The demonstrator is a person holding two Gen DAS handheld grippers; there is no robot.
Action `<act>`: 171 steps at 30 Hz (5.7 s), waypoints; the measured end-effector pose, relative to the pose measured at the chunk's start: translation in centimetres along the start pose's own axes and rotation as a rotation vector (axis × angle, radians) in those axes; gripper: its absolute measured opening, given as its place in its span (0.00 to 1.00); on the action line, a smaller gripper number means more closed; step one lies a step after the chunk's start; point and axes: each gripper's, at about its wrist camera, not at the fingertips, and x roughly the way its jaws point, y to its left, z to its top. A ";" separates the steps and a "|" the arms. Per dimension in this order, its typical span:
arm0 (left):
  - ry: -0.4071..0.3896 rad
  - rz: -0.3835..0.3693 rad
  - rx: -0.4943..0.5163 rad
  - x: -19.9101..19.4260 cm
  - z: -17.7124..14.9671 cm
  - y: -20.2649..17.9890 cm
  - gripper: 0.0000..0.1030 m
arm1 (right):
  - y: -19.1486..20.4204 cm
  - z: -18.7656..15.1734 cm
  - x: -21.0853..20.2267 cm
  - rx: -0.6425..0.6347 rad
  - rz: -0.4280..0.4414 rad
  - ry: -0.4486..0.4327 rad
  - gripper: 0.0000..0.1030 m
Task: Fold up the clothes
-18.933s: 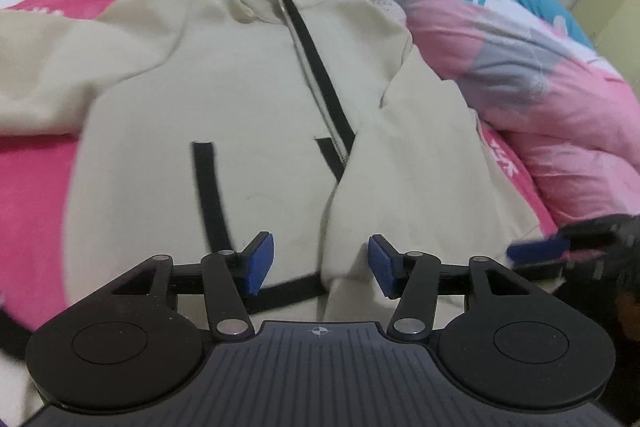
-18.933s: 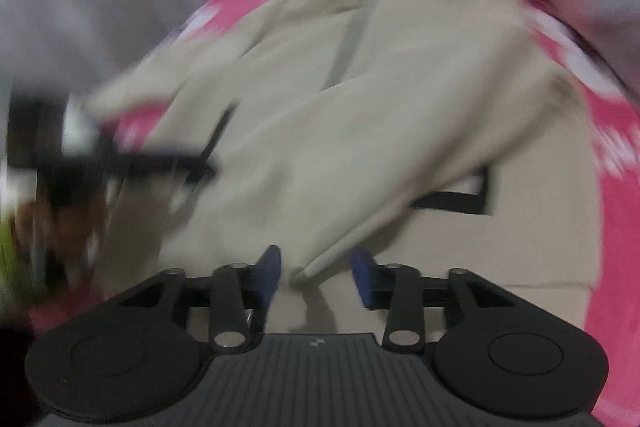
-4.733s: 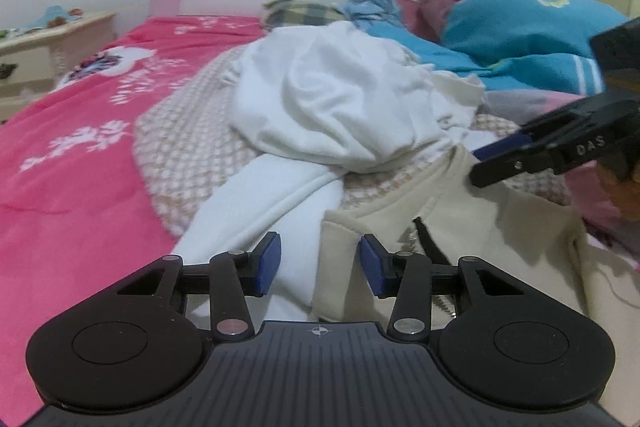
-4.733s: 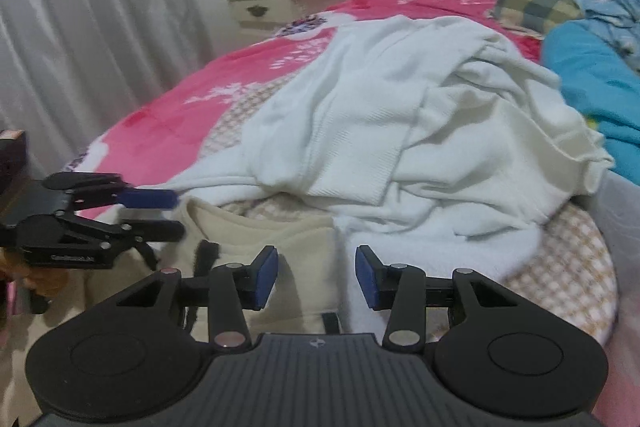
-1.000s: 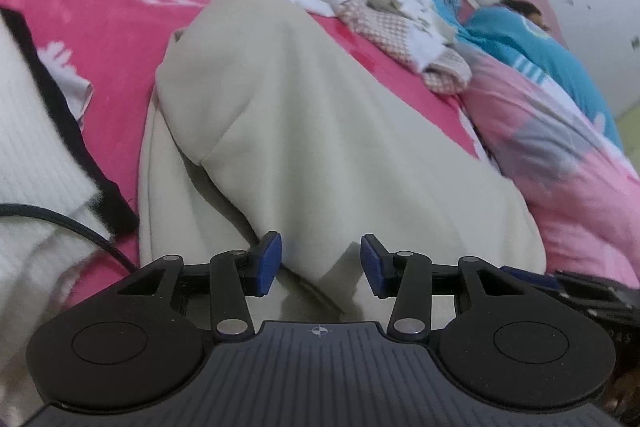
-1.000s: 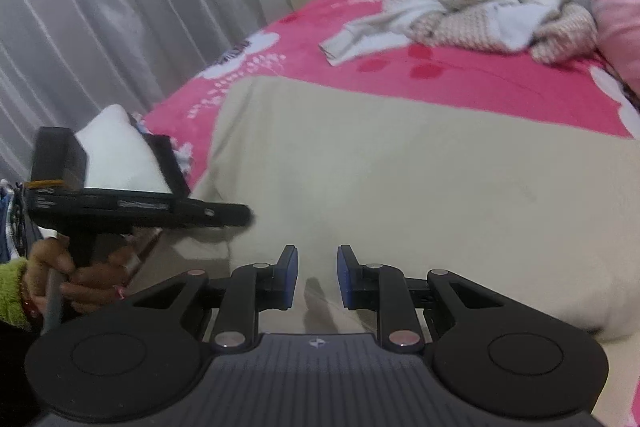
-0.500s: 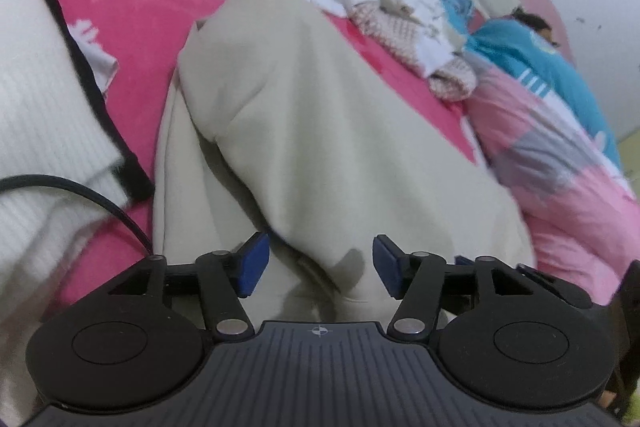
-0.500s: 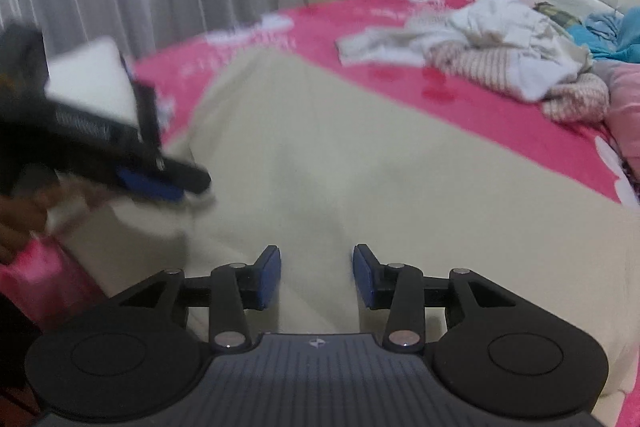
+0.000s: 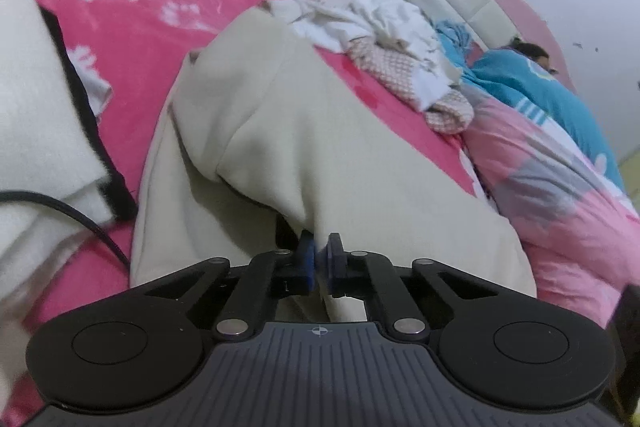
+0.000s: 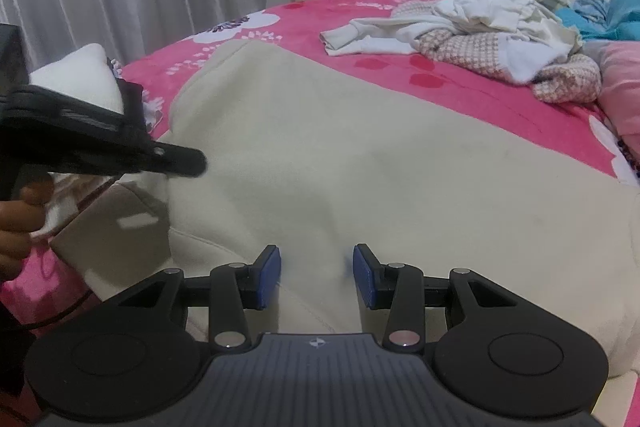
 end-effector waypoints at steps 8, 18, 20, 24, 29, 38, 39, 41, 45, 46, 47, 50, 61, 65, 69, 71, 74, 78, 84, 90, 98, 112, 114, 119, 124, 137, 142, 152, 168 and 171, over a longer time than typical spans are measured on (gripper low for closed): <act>0.007 0.097 0.096 -0.8 -0.2 0.6 0.29 | -5.6 1.7 -3.5 0.206 0.013 -0.041 0.43; 0.070 -0.075 0.384 1.5 -0.8 -6.0 0.31 | -22.2 2.6 -3.4 0.586 -0.271 -0.054 0.10; 0.130 -0.081 0.399 3.8 -1.8 -6.8 0.31 | -23.2 0.7 -0.3 0.589 -0.330 0.083 0.00; 0.174 -0.064 0.378 5.1 -2.4 -6.4 0.32 | -23.6 1.3 -2.6 0.627 -0.346 0.021 0.01; 0.177 -0.071 0.339 5.1 -2.5 -6.0 0.32 | -23.4 4.2 -2.8 0.578 -0.294 -0.088 0.01; 0.081 -0.099 0.319 2.6 -2.1 -5.7 0.32 | -24.4 2.8 -1.8 0.610 -0.374 -0.135 0.02; 0.050 -0.115 0.308 2.0 -1.6 -5.6 0.33 | -23.5 3.1 -2.5 0.579 -0.375 -0.154 0.02; -0.034 -0.113 0.282 1.1 0.3 -5.2 0.36 | -21.8 3.7 -3.3 0.545 -0.335 -0.181 0.02; -0.160 0.033 0.199 1.1 4.3 -3.6 0.38 | -17.5 6.4 -2.9 0.445 -0.238 -0.200 0.02; -0.147 0.085 0.168 1.8 4.9 -2.8 0.39 | -16.2 7.2 -2.5 0.418 -0.205 -0.202 0.02; -0.135 0.138 0.136 2.5 5.5 -1.9 0.39 | -14.9 8.1 -2.0 0.391 -0.164 -0.200 0.02; 0.005 0.246 0.054 5.1 4.6 1.1 0.35 | -10.5 10.9 0.5 0.310 -0.028 -0.181 0.02; -0.057 0.235 0.130 4.0 2.0 1.4 0.36 | 2.7 16.1 17.5 0.092 0.177 0.135 0.01; -0.079 0.228 0.172 3.7 1.2 1.3 0.36 | 0.6 16.0 17.8 0.199 0.245 0.144 0.00; -0.093 0.221 0.205 3.7 0.8 1.3 0.36 | -1.0 18.1 15.4 0.283 0.262 0.103 0.08; -0.097 0.221 0.217 3.7 0.7 1.2 0.36 | -1.2 19.8 14.9 0.330 0.299 0.087 0.19; -0.104 0.223 0.232 3.8 0.5 1.1 0.37 | 1.2 22.5 15.7 0.229 0.278 0.081 0.46; -0.114 0.222 0.247 3.9 0.2 1.0 0.37 | 5.0 23.7 18.9 0.063 0.248 0.193 0.54; -0.122 0.219 0.259 4.0 0.0 1.1 0.37 | 5.5 21.2 18.7 -0.090 0.228 0.298 0.45; -0.123 0.221 0.264 4.1 0.1 1.1 0.37 | 6.4 20.4 17.7 -0.230 0.193 0.296 0.30; -0.130 0.225 0.274 4.0 -0.1 1.0 0.37 | 8.9 20.1 17.5 -0.219 0.113 0.110 0.18; -0.197 0.077 0.234 -1.1 2.7 1.3 0.39 | 0.4 19.0 12.3 0.250 0.353 -0.117 0.43; -0.184 0.106 0.256 -0.3 3.7 0.8 0.39 | 0.7 18.8 12.8 0.232 0.390 -0.062 0.34; -0.065 0.214 0.173 2.5 3.6 2.0 0.39 | 3.6 17.8 19.4 0.208 0.382 0.139 0.23; -0.055 0.165 0.138 0.4 2.8 2.3 0.40 | 4.0 17.6 19.8 0.231 0.376 0.122 0.22; 0.137 0.138 0.186 -5.0 -1.7 2.1 0.47 | 4.2 14.5 14.5 0.218 0.384 0.210 0.60; 0.073 0.311 0.184 -4.7 -2.0 1.2 0.52 | 6.0 14.2 14.6 0.205 0.368 0.233 0.72; 0.047 0.320 0.074 -1.0 -2.2 1.2 0.20 | 9.2 14.2 16.5 0.082 0.286 0.269 0.95; -0.090 0.038 0.362 -2.9 -2.4 -4.1 0.04 | 12.3 13.0 16.4 -0.290 0.030 0.242 0.25; -0.091 -0.034 0.365 -2.7 -1.7 -4.7 0.04 | 7.3 14.0 14.5 -0.107 0.127 0.217 0.16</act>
